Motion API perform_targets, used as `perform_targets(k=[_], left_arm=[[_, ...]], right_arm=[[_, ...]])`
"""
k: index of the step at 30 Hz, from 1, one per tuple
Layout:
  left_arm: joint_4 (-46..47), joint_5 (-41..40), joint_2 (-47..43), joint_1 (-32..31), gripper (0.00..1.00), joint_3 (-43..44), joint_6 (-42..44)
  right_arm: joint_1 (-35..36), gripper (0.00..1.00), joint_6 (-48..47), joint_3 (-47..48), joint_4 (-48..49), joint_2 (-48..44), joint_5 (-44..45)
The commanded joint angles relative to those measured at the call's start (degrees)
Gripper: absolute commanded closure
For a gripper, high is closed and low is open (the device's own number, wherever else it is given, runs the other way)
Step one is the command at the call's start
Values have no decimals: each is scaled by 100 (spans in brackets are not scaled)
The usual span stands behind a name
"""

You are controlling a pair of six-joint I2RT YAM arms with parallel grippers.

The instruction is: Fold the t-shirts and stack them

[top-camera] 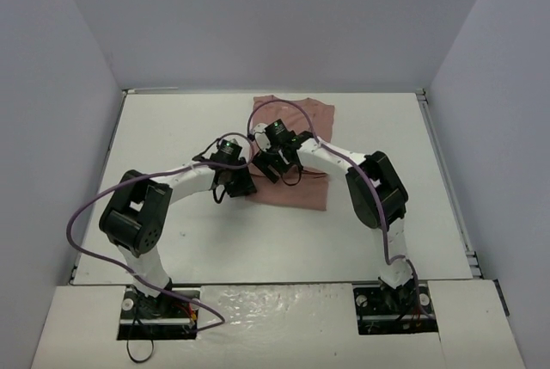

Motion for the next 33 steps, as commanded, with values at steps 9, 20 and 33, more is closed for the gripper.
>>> perform_targets(k=[9,20,33], left_arm=[[-1061,-199,165,-49,69,-612,541],[-1122,-181,196,-75,69,-573,672],[-2138,-632,-730,-63,69,1204,1796]], right_arm=[[-427,23,-267,503,62,373,1305],[-661,23,-279,2189,62,501,1997],[-1368,42,2273,308,36,-1857,-212]])
